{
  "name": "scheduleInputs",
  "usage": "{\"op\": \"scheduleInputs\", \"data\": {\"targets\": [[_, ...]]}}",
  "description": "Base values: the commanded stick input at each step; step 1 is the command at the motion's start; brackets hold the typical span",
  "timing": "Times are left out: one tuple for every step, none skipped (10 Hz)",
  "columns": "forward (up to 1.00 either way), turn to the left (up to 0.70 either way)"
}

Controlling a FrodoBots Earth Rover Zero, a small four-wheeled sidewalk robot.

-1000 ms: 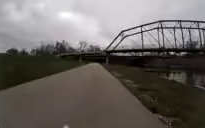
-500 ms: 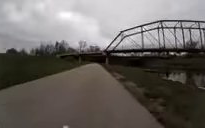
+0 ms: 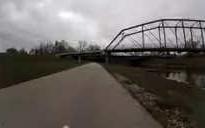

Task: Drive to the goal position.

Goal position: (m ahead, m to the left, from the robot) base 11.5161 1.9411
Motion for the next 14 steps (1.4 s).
{"op": "scheduleInputs", "data": {"targets": [[1.0,0.0],[1.0,0.0],[1.0,0.0],[1.0,0.0],[1.0,0.0],[1.0,0.0],[1.0,0.0],[1.0,0.0],[1.0,0.0],[1.0,0.0],[1.0,0.16],[1.0,0.4],[1.0,0.4],[1.0,0.35]]}}
